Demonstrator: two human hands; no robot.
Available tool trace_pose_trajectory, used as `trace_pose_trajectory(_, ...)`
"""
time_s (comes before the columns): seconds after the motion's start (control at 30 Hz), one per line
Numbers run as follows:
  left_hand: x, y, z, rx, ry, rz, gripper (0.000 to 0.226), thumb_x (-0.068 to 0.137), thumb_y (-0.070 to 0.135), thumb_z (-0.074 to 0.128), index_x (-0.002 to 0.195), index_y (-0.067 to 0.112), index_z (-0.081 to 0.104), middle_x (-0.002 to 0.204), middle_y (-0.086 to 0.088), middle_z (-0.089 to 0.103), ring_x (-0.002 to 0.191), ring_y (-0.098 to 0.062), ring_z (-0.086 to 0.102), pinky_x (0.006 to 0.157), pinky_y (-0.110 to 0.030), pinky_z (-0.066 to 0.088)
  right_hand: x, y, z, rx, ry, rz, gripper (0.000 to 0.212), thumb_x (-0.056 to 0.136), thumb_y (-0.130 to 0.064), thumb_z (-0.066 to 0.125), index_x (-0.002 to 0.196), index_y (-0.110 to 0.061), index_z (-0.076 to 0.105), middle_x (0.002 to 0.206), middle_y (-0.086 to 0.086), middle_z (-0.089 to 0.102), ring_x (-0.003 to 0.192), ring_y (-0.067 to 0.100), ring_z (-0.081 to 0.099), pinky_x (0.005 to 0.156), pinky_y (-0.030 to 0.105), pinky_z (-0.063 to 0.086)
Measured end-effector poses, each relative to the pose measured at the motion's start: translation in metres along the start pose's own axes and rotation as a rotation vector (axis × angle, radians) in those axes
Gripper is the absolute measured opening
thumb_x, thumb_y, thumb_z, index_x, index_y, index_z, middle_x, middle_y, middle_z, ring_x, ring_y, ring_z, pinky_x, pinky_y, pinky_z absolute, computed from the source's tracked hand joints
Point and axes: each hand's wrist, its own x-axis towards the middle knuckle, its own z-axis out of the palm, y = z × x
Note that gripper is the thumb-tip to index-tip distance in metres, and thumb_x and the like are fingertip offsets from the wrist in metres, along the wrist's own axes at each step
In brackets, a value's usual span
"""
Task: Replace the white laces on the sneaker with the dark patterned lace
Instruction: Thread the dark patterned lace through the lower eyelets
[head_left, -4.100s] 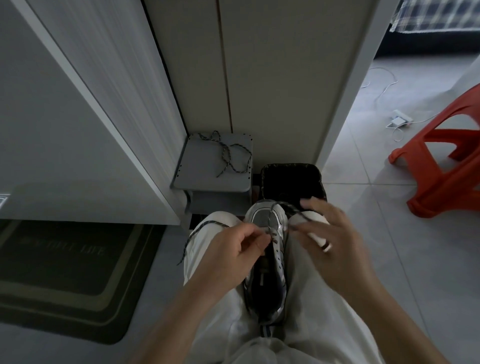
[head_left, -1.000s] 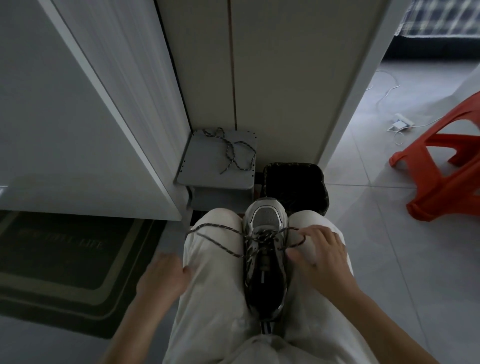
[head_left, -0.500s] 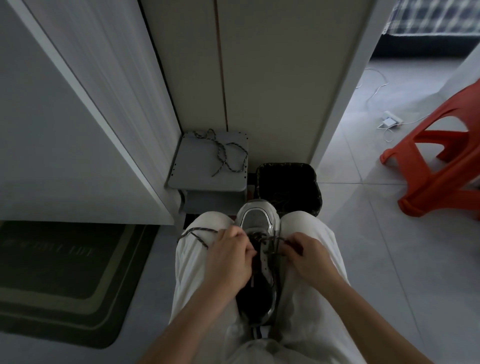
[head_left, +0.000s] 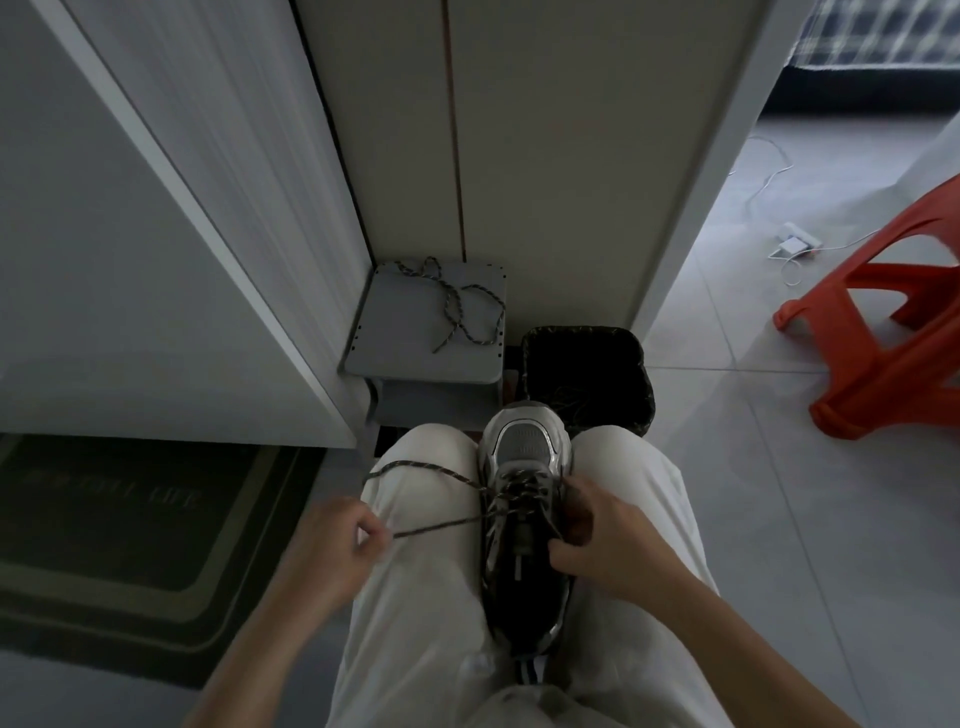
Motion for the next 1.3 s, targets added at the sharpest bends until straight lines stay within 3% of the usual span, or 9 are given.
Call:
trace_pose_trajectory(0.1, -0.004, 0.014, 0.013, 0.038, -0.069, 0.077, 0.012, 0.085, 0.035, 0.063, 0.08, 0.025, 0.065, 0.09, 0.007, 0.059, 0.087, -0.005, 0.055, 0.073, -0.017, 0.041, 0.002, 0.0, 0.0, -0.024, -0.042, -0.015, 0.068, 0.057, -0.053, 0.064, 0.121, -0.037, 0.047, 0.095, -0.017, 0.064, 0.085, 0.0, 0.06, 0.077, 0.023, 0.052)
trace_pose_trajectory(0.2, 0.004, 0.031, 0.015, -0.03, 0.224, 0.119, 0.011, 0.086, 0.031, 0.061, 0.095, 0.026, 0.064, 0.098, 0.008, 0.057, 0.092, -0.008, 0.054, 0.076, -0.023, 0.044, 0.005, -0.002, -0.001, -0.087, -0.008, 0.005, 0.071, 0.061, -0.064, 0.067, 0.123, -0.036, 0.045, 0.102, -0.016, 0.061, 0.09, 0.005, 0.059, 0.077, 0.022, 0.047)
trace_pose_trajectory(0.33, 0.029, 0.056, 0.016, 0.189, 0.163, 0.314, 0.034, 0.088, 0.029, 0.058, 0.122, 0.028, 0.056, 0.122, 0.011, 0.056, 0.115, -0.013, 0.049, 0.093, -0.029, 0.04, 0.017, -0.021, 0.0, -0.084, 0.244, -0.169, 0.03, 0.082, -0.043, 0.064, 0.108, -0.029, 0.062, 0.091, -0.011, 0.054, 0.077, 0.006, 0.057, 0.069, 0.019, 0.044)
trace_pose_trajectory(0.5, 0.047, 0.08, -0.02, -0.167, -0.11, 0.288, 0.014, 0.087, 0.036, 0.061, 0.08, 0.024, 0.064, 0.069, 0.006, 0.062, 0.071, -0.012, 0.062, 0.065, -0.03, 0.047, 0.034, -0.049, 0.006, -0.359, 0.09, -0.354, 0.028, 0.083, -0.035, 0.063, 0.107, -0.021, 0.067, 0.105, 0.0, 0.052, 0.102, 0.02, 0.049, 0.087, 0.031, 0.042)
trace_pose_trajectory(0.6, 0.044, 0.091, -0.055, -0.418, -0.154, 0.32, 0.02, 0.09, 0.031, 0.059, 0.076, 0.018, 0.064, 0.058, 0.004, 0.061, 0.049, 0.0, 0.054, 0.048, -0.016, 0.044, 0.042, -0.07, 0.0, -0.169, 0.095, -0.395, 0.017, 0.087, -0.025, 0.06, 0.076, -0.012, 0.063, 0.077, -0.001, 0.049, 0.073, 0.016, 0.051, 0.067, 0.029, 0.041)
trace_pose_trajectory(0.73, 0.041, 0.082, -0.078, -0.659, -0.156, 0.215, 0.016, 0.095, 0.01, 0.051, 0.09, 0.003, 0.065, 0.059, 0.007, 0.061, 0.052, 0.003, 0.054, 0.055, -0.009, 0.046, 0.054, -0.091, -0.032, 0.155, 0.155, -0.309, 0.016, 0.088, -0.024, 0.061, 0.075, -0.016, 0.065, 0.057, -0.004, 0.056, 0.045, 0.001, 0.045, 0.048, 0.017, 0.039)
trace_pose_trajectory(1.03, 0.031, 0.037, -0.056, -0.356, -0.3, 0.063, 0.009, 0.089, 0.022, 0.063, 0.084, 0.025, 0.069, 0.075, 0.01, 0.073, 0.068, -0.004, 0.066, 0.077, -0.031, 0.055, 0.061, -0.103, -0.046, 0.355, 0.241, -0.253, 0.024, 0.094, -0.025, 0.051, 0.071, -0.02, 0.059, 0.062, 0.003, 0.063, 0.05, 0.011, 0.048, 0.049, 0.026, 0.042)
trace_pose_trajectory(1.2, 0.019, 0.035, -0.038, -0.106, -0.318, 0.063, 0.026, 0.086, 0.043, 0.062, 0.077, 0.021, 0.072, 0.066, 0.0, 0.065, 0.053, -0.012, 0.055, 0.055, -0.025, 0.044, 0.059, -0.104, -0.044, 0.329, 0.274, -0.306, 0.026, 0.095, -0.021, 0.049, 0.069, -0.02, 0.054, 0.05, -0.021, 0.055, 0.039, 0.0, 0.04, 0.04, 0.011, 0.033)
trace_pose_trajectory(1.3, 0.015, 0.038, -0.032, -0.13, -0.334, 0.066, 0.018, 0.088, 0.033, 0.063, 0.078, 0.019, 0.069, 0.07, 0.002, 0.068, 0.064, -0.015, 0.064, 0.064, -0.029, 0.052, 0.059, -0.103, -0.043, 0.375, 0.292, -0.307, 0.024, 0.095, -0.018, 0.05, 0.071, -0.019, 0.055, 0.052, -0.018, 0.056, 0.039, 0.001, 0.041, 0.039, 0.011, 0.033)
